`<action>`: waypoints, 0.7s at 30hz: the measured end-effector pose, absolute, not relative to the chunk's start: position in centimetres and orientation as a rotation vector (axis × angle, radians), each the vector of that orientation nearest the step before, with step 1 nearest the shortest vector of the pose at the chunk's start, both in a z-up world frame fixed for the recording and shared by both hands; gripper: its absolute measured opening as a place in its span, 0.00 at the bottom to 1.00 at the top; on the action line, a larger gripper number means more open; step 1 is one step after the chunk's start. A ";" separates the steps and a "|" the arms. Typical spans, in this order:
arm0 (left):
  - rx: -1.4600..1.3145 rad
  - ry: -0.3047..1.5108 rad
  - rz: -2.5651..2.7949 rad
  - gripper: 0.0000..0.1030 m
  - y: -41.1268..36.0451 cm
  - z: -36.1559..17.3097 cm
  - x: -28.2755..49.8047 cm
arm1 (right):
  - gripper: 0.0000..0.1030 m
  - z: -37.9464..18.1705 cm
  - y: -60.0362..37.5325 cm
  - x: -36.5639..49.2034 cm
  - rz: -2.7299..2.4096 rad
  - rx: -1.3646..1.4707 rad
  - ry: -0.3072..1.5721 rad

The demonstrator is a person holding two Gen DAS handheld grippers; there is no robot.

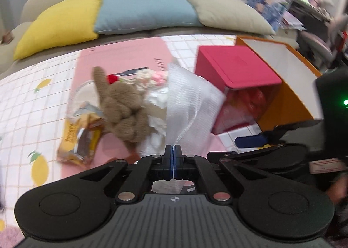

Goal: Organize soft objects
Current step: 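Grasp the pink sock with the right gripper while the left grasps the bubble-wrap pouch, then lift the pink sock with the right gripper while the left gripper lifts the pouch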

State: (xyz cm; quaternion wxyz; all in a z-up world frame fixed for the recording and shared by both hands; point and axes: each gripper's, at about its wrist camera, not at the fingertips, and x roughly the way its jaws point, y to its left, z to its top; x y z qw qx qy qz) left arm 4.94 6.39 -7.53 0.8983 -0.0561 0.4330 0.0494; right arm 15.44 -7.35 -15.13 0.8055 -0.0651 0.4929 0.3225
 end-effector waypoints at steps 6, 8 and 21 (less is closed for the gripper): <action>-0.163 0.905 0.120 0.00 6.6 -7.6 4.5 | 0.53 -16.8 -5.2 16.7 0.701 -0.177 1.015; -0.162 0.902 0.123 0.00 6.3 -7.6 4.3 | 0.53 -17.5 -4.5 16.8 0.692 -0.222 1.011; -0.192 0.876 0.134 0.00 6.3 -7.2 3.5 | 0.01 -17.7 -3.6 15.6 0.721 -0.285 0.971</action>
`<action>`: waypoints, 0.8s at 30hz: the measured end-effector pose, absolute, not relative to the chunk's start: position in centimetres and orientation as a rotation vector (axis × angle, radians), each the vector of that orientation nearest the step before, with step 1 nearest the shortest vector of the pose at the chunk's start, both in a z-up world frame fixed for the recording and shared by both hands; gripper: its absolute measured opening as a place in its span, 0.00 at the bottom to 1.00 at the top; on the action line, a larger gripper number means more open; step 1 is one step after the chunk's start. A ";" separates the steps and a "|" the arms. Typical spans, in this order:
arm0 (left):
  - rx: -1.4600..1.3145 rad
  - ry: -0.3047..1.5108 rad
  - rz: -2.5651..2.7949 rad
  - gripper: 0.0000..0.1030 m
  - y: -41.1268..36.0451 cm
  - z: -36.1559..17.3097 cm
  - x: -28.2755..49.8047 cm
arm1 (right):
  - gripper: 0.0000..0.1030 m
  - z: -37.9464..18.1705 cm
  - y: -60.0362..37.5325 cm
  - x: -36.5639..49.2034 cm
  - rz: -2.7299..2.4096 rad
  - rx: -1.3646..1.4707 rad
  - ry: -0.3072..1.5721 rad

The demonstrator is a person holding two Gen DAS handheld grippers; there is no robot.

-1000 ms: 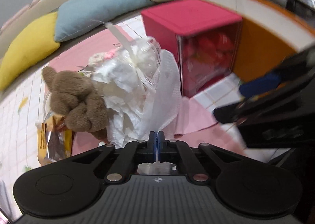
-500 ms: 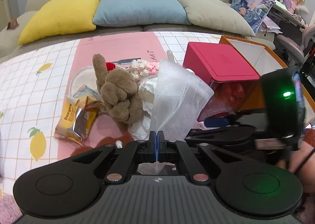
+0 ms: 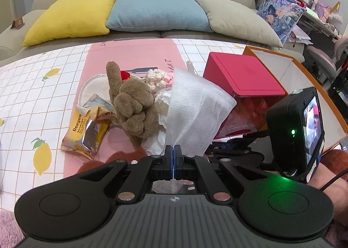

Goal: Organize soft objects
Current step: 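Lift the pink sock with the right gripper while the left gripper lifts the pouch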

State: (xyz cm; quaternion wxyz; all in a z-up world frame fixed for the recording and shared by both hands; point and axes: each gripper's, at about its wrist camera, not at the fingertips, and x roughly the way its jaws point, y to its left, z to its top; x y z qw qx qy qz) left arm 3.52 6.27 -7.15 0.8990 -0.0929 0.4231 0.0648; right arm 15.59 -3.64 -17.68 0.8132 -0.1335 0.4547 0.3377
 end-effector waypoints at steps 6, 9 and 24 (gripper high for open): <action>-0.217 0.841 0.129 0.00 6.3 -6.1 2.8 | 0.00 -15.8 -5.3 14.6 0.716 -0.260 0.960; -0.231 0.812 0.126 0.00 6.4 -5.3 2.4 | 0.00 -14.7 -6.0 14.0 0.711 -0.233 0.954; -0.317 0.826 0.093 0.00 7.9 -2.0 -0.1 | 0.00 -6.5 -10.2 10.1 0.806 -0.100 0.893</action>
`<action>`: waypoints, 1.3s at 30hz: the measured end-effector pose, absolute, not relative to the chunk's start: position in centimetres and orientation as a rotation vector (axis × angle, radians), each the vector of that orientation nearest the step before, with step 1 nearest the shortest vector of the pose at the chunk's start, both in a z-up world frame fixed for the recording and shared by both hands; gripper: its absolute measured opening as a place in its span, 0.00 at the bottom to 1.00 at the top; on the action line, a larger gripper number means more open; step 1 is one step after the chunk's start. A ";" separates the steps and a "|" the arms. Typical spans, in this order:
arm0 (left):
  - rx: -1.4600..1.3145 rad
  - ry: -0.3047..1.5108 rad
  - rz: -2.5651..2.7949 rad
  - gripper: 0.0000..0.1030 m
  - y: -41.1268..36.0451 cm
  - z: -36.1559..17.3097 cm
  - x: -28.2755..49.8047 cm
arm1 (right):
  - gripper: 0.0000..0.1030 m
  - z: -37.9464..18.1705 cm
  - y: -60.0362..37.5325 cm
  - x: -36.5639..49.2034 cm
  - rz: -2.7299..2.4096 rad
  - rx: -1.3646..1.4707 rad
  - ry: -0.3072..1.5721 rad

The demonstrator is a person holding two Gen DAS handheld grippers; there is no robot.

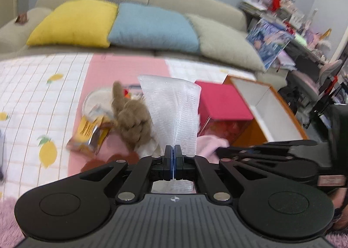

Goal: Organize soft objects
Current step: 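Lift the pink sock with the right gripper while the left gripper lifts the pouch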

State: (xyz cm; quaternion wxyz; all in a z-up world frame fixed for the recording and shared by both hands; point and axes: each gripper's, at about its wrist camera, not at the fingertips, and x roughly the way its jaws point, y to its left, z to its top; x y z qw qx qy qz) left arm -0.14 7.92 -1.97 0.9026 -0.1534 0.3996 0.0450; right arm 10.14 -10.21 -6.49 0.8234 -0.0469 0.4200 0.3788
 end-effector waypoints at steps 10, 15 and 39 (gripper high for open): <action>-0.312 1.011 0.195 0.05 9.7 -8.6 2.8 | 0.01 -13.4 -7.9 11.9 0.736 -0.236 1.076; -0.327 1.001 0.197 0.46 9.7 -9.7 2.5 | 0.16 -14.5 -7.8 12.2 0.735 -0.229 1.114; -0.230 1.007 0.218 0.15 6.6 -12.4 5.2 | 0.03 -17.5 -4.5 11.6 0.772 -0.352 1.051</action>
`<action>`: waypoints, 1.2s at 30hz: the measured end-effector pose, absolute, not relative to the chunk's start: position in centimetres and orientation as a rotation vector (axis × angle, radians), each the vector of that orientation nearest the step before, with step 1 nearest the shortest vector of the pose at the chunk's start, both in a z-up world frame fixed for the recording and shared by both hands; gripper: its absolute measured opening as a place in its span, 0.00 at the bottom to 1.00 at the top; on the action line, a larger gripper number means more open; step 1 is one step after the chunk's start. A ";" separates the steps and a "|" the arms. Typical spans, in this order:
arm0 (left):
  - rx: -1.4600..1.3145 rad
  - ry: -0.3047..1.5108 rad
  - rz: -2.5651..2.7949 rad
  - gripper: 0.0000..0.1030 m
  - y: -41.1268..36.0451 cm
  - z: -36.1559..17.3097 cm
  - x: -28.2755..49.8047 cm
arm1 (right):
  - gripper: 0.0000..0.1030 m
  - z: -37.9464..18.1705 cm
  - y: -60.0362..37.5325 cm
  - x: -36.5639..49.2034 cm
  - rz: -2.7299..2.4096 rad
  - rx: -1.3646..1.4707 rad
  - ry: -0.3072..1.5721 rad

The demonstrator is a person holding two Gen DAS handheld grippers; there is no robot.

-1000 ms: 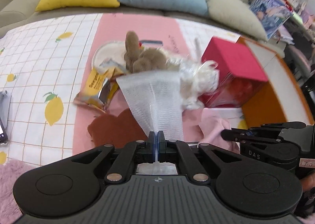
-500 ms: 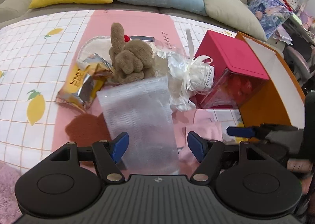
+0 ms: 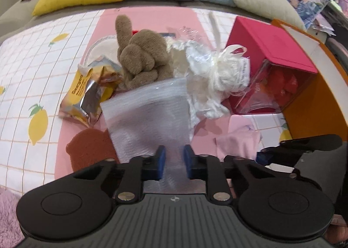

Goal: Organize soft objects
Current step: 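Lift the pink sock with the right gripper while the left gripper lifts the pouch, then lower both held items into the white box and open both grippers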

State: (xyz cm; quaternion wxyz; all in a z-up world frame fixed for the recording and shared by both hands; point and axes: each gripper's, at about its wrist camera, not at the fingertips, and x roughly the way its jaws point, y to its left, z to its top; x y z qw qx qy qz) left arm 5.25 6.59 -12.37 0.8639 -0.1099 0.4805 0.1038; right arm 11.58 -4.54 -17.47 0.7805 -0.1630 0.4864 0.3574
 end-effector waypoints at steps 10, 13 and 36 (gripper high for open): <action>-0.240 0.903 0.186 0.00 6.8 -9.7 3.3 | 0.01 -14.7 -7.1 11.7 0.777 -0.210 1.019; -0.276 0.853 0.158 0.00 7.0 -8.2 2.5 | 0.01 -13.2 -8.0 11.5 0.774 -0.178 0.981; -0.176 0.619 -0.296 0.00 -3.2 3.5 9.8 | 0.01 1.0 -19.8 13.2 0.567 -0.230 0.618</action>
